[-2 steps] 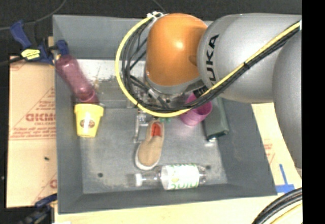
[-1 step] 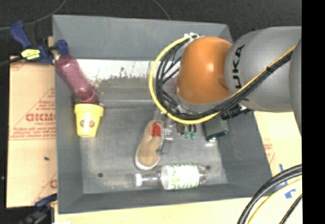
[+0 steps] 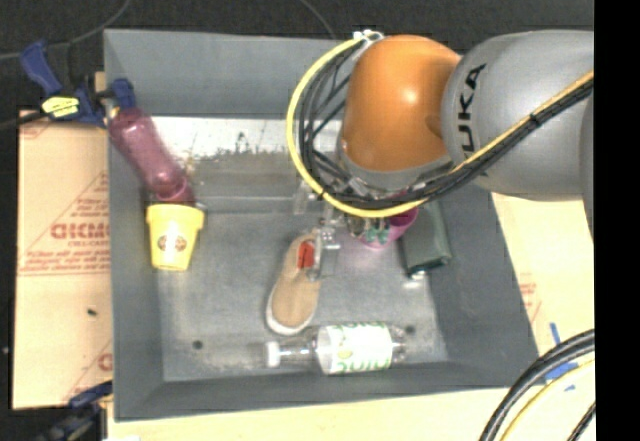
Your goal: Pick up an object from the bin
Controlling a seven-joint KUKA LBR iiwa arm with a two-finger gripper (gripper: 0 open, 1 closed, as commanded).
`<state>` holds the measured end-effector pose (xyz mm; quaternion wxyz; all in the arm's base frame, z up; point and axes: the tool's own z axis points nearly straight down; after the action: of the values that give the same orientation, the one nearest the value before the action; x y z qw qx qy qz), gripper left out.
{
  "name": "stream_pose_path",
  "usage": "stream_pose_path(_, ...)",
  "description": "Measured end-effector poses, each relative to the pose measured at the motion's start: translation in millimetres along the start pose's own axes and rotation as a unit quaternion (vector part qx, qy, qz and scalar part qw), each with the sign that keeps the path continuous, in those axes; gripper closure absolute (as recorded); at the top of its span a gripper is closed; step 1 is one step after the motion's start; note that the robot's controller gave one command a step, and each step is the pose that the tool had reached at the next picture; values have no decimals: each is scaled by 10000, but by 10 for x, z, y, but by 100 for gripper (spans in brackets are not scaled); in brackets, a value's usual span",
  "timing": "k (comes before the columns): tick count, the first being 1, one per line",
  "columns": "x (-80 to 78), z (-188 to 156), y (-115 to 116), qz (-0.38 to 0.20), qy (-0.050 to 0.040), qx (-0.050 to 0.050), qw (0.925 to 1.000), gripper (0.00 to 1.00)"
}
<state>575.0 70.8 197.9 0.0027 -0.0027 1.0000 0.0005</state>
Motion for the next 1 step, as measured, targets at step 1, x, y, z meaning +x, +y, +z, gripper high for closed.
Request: stream_pose_path(1, 123, 726, -53, -42, -9, -17, 10000, 0)
